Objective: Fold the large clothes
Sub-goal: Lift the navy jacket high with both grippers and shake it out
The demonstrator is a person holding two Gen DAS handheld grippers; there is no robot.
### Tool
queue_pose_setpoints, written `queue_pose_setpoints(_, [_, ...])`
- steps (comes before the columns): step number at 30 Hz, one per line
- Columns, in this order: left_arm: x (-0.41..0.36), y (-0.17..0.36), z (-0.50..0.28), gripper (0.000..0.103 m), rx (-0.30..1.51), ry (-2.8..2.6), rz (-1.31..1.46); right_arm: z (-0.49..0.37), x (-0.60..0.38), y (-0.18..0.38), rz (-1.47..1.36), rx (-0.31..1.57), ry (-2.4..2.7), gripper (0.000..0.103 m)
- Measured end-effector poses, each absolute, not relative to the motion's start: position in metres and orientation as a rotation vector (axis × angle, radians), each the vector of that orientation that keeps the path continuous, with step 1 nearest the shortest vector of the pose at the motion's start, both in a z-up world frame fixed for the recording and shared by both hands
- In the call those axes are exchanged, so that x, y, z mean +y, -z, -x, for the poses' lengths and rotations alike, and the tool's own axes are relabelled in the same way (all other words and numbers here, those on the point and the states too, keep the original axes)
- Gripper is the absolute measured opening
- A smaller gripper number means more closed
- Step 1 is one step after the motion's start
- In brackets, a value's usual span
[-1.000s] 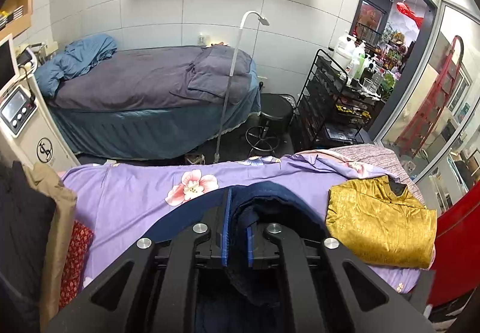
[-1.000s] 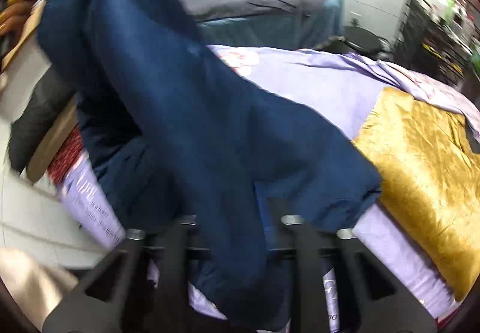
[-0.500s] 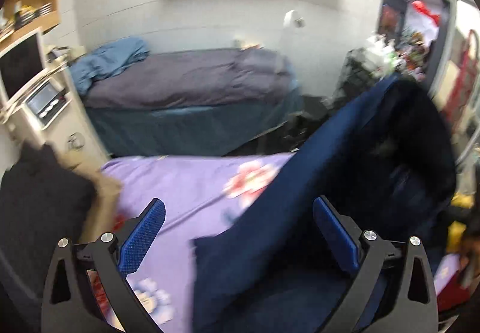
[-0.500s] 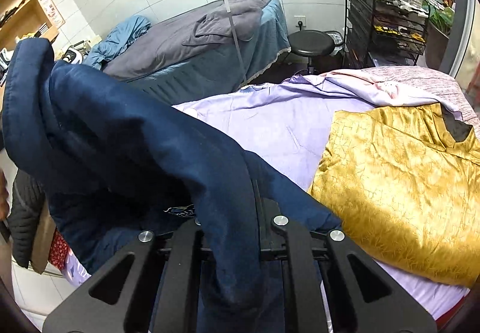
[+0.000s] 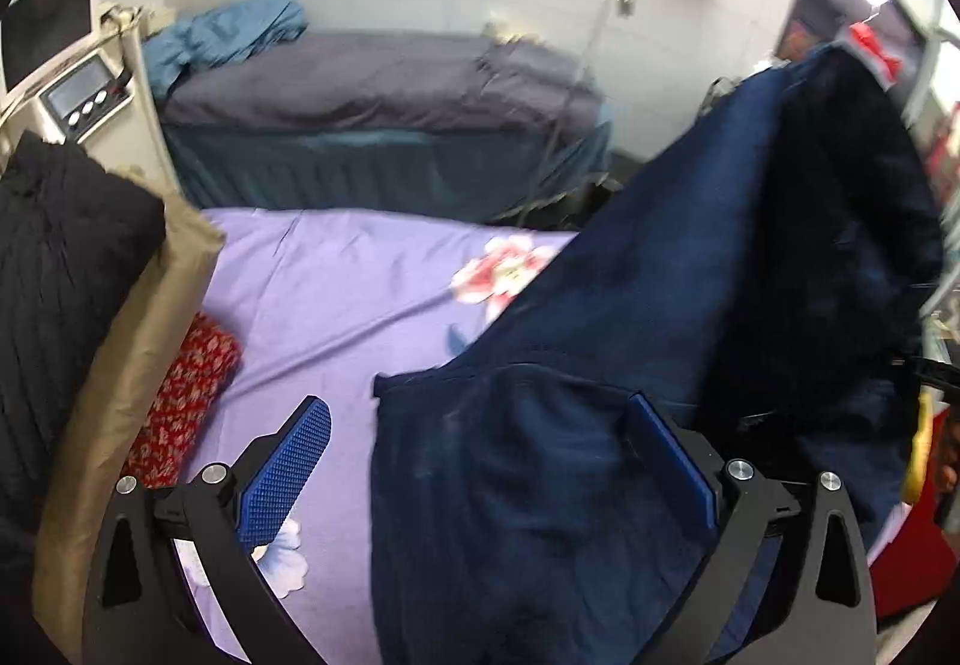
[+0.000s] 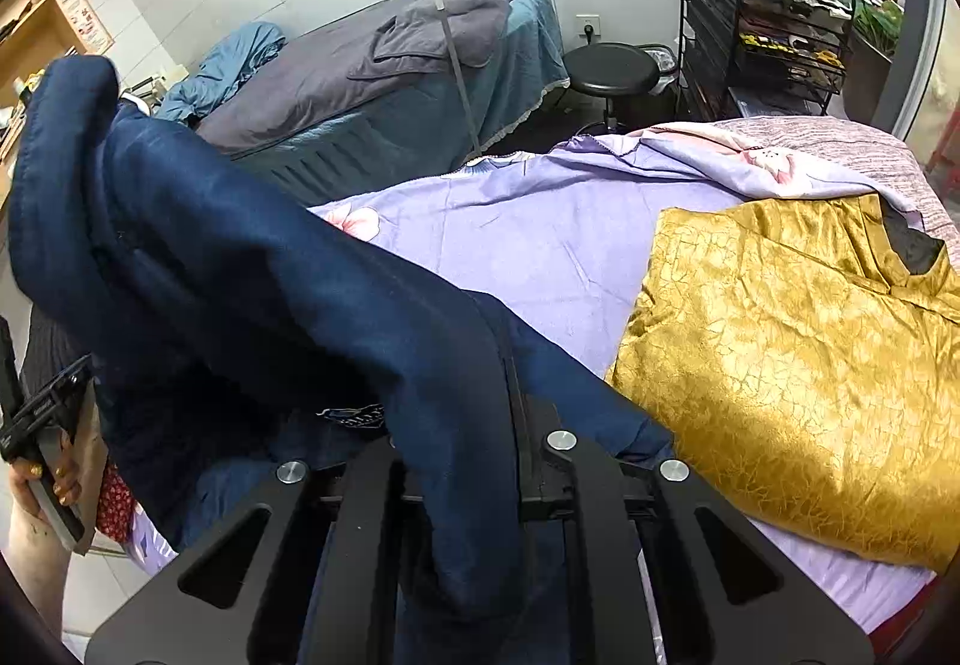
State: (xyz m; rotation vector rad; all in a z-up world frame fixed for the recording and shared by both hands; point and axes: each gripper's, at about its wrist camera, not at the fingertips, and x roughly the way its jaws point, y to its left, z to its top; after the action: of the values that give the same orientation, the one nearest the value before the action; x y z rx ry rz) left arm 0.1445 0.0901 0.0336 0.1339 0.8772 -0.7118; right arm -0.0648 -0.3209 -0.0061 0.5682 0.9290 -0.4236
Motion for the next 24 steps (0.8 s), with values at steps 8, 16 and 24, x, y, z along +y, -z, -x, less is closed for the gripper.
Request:
queue_pose_setpoints(8, [0.065, 0.015, -0.146, 0.095, 0.871, 0.591, -0.337, 0.077, -0.310, 0.003, -0.584, 0.900, 0.386, 0.011])
queue_pose_setpoints(16, [0.075, -0.016, -0.144, 0.008, 0.959, 0.577, -0.162, 0.112, -0.305, -0.044, -0.609, 0.739, 0.272, 0.010])
queue_pose_setpoints(24, [0.150, -0.156, -0.053, 0.007, 0.711, 0.758, -0.146, 0.203, -0.327, -0.137, -0.673, 0.442, -0.014, 0.010])
